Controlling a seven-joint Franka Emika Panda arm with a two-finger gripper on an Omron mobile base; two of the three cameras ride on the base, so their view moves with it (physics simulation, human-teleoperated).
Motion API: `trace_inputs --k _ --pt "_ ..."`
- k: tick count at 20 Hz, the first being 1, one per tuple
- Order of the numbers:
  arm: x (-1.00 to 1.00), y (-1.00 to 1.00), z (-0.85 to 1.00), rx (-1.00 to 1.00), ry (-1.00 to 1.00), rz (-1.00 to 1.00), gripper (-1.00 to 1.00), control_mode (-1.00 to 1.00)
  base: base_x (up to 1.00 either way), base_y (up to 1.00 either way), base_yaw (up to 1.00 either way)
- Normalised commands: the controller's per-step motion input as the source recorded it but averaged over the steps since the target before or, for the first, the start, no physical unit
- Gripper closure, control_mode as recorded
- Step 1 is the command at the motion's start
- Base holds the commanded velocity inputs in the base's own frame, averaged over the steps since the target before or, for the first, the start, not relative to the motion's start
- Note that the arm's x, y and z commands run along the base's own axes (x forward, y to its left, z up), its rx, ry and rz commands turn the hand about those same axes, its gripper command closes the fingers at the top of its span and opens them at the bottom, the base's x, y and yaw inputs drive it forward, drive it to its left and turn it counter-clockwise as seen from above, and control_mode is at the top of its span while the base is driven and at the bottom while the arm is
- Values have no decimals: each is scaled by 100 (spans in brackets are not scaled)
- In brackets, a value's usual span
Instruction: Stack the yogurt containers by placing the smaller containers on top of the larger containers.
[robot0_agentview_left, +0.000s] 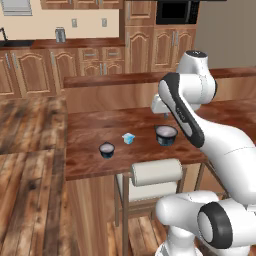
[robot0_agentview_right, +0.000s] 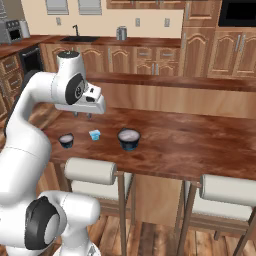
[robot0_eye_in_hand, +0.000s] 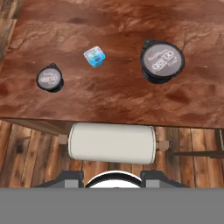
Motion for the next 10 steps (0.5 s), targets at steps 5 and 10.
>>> trace_inputs --k 5,10 --pt "-21 3 0 -2 0 4 -100 -100 0 0 0" --pt "-32 23 -2 -7 0 6 -100 -100 0 0 0"
